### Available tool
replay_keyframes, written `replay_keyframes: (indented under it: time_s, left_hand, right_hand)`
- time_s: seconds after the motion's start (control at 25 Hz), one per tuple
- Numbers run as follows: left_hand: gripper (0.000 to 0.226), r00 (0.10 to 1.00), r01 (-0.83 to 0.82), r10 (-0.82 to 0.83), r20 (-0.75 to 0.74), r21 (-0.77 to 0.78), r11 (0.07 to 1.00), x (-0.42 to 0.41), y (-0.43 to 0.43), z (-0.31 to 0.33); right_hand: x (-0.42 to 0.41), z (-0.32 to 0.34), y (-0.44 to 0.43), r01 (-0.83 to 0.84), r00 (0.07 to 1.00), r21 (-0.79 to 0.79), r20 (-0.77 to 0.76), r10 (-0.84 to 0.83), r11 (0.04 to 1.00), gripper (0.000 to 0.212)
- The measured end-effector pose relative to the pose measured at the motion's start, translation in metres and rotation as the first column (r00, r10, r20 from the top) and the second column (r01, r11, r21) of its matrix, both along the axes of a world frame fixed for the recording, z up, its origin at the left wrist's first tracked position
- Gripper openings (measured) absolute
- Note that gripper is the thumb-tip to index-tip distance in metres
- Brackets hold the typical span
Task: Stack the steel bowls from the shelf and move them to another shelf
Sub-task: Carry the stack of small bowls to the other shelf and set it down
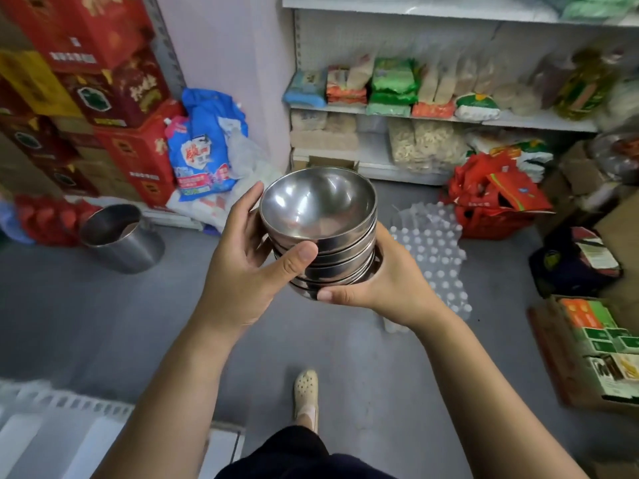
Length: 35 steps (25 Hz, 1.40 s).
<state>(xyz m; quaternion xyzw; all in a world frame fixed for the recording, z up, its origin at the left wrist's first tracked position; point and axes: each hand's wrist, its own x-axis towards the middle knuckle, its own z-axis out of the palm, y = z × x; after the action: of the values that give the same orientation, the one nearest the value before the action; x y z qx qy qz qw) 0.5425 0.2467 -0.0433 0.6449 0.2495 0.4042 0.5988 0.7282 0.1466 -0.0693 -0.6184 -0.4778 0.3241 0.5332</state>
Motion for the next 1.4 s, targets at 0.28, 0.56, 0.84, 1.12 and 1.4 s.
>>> replay_keyframes:
  time_s: [0.28,0.56,0.84,1.12,1.4]
  left_hand:
    - [0.097,0.992,0.123,-0.125,0.017,0.088,0.988,0.125,0.169,0.032]
    - [0.078,0.961,0.276,-0.275,-0.026,0.066,0.959,0.244,0.268,0.025]
    - [0.071,0.98,0.197,-0.194,-0.041,0.084,0.977,0.378,0.373,0.033]
    - [0.081,0.995,0.101,-0.099,-0.027,0.088,0.991,0.519,0.475,0.055]
    - [0.088,0.988,0.005,0.014,-0.154,0.12,0.993,0.602,0.59,0.051]
  right_hand:
    - [0.109,0.025,0.144,0.147,0.989,0.034,0.001,-0.147,0.989,0.097]
    - [0.213,0.018,0.221,0.248,0.969,0.019,-0.027,-0.247,0.969,0.092]
    - [0.355,0.02,0.334,0.192,0.981,0.024,0.008,-0.192,0.981,0.091]
    - [0.511,0.044,0.447,0.132,0.99,0.047,0.053,-0.134,0.99,0.09]
    - [0.599,0.029,0.566,0.113,0.993,0.053,0.037,-0.115,0.992,0.094]
